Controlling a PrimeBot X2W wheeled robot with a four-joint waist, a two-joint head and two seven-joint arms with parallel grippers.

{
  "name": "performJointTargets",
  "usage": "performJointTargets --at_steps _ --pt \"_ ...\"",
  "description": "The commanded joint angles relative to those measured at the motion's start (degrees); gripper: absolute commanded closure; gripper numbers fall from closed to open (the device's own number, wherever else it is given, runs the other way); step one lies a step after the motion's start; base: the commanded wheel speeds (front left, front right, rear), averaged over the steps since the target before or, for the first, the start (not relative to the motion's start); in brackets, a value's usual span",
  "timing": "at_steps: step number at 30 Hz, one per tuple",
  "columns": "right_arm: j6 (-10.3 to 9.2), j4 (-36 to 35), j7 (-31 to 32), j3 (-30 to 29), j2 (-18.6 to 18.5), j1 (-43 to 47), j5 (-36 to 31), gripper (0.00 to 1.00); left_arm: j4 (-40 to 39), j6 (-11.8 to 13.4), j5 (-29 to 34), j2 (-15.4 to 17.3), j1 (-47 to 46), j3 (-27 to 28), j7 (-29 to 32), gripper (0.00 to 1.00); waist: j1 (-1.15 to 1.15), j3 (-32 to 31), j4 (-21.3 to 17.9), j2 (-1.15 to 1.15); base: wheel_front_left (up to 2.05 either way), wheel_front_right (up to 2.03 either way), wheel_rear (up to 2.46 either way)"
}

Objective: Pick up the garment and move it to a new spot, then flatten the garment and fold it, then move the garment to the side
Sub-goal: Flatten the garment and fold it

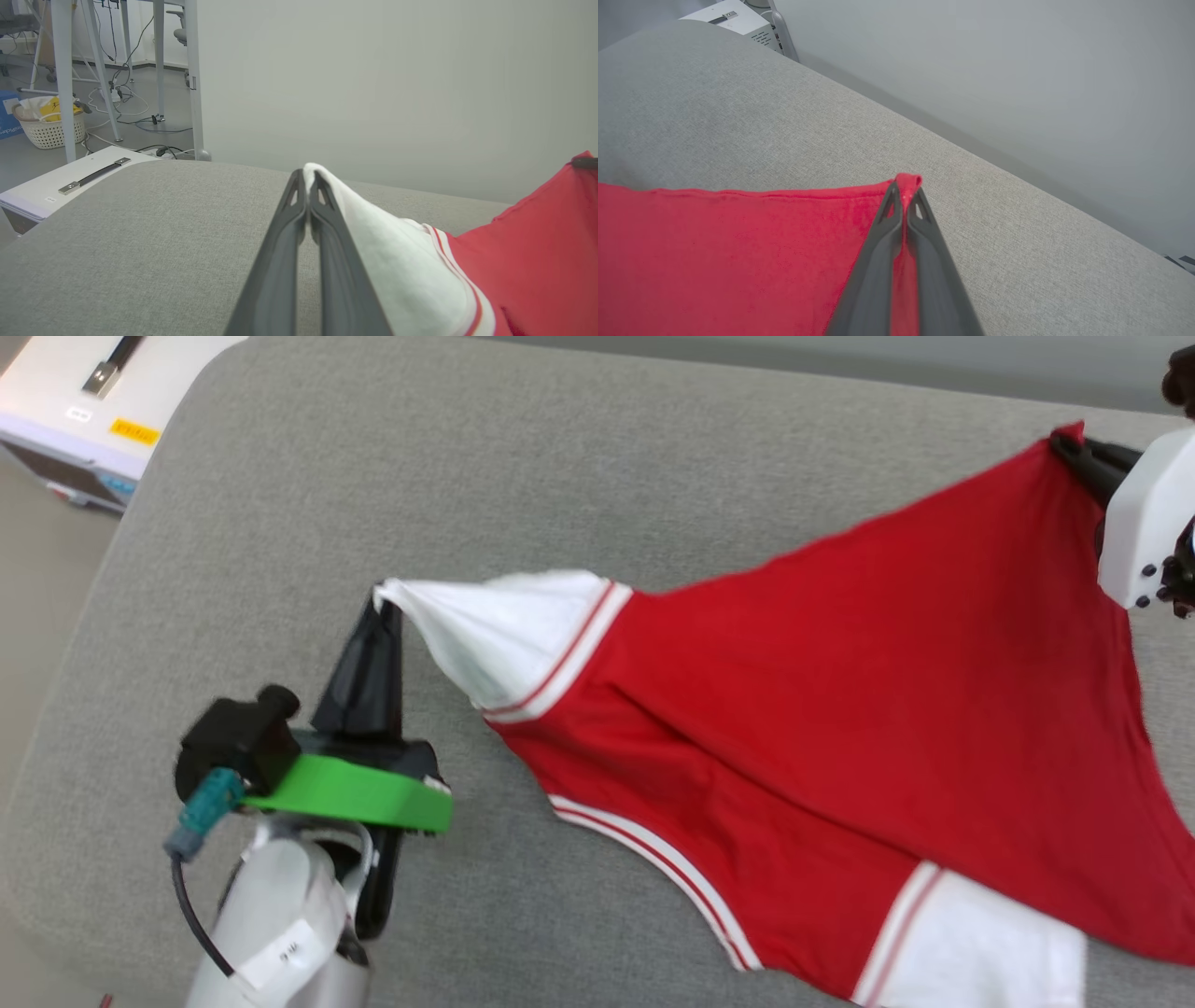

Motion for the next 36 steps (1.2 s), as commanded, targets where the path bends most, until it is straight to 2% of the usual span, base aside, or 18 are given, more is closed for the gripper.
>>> performJointTargets --at_steps 1,6,11,18,24,30,36 --pt "-0.05 -1.4 -1.96 -0.14 -0.67 -0.44 0.77 1.0 -0.84 -0.22 0.92 0.8 -2.54 0.59 -0.35 1.0 0.0 -2.72 -2.82 0.0 0.0 0.0 0.0" --pt "-0.05 -5.51 -8.15 -2.4 -1.91 -0.27 0.43 1.0 -1.78 -0.34 1.57 3.15 -8.18 1.75 -0.26 1.0 0.0 -4.08 -4.84 0.0 0.0 0.0 0.0" --pt "-0.05 -8.82 -12.37 -6.4 -1.41 -0.63 -0.72 1.0 -3.03 -0.58 1.97 5.76 -16.11 1.78 1.48 1.0 0.0 -4.8 -6.59 0.0 0.0 0.0 0.0" --pt "-0.05 -13.11 -12.58 -11.83 0.24 -0.75 -3.58 1.0 -4.16 -0.87 2.12 7.81 -27.51 0.08 5.32 1.0 0.0 -3.64 -8.38 0.0 0.0 0.0 0.0" --pt "-0.05 -15.71 -10.14 -16.09 1.75 -3.25 -6.86 1.0 -0.44 -1.14 1.39 8.82 -39.44 -2.49 7.01 1.0 0.0 0.49 -9.39 0.0 0.0 0.0 0.0" --pt "-0.05 -14.06 -8.31 -20.64 5.38 -12.92 -11.04 1.0 6.97 -1.27 0.33 9.71 -55.97 -4.65 8.09 1.0 0.0 7.03 -10.78 0.0 0.0 0.0 0.0" --pt "-0.05 -6.22 -8.84 -21.9 9.0 -27.49 -15.71 1.0 15.63 -1.32 -0.26 10.01 -72.81 -6.07 7.57 1.0 0.0 12.51 -11.91 0.0 0.0 0.0 0.0"
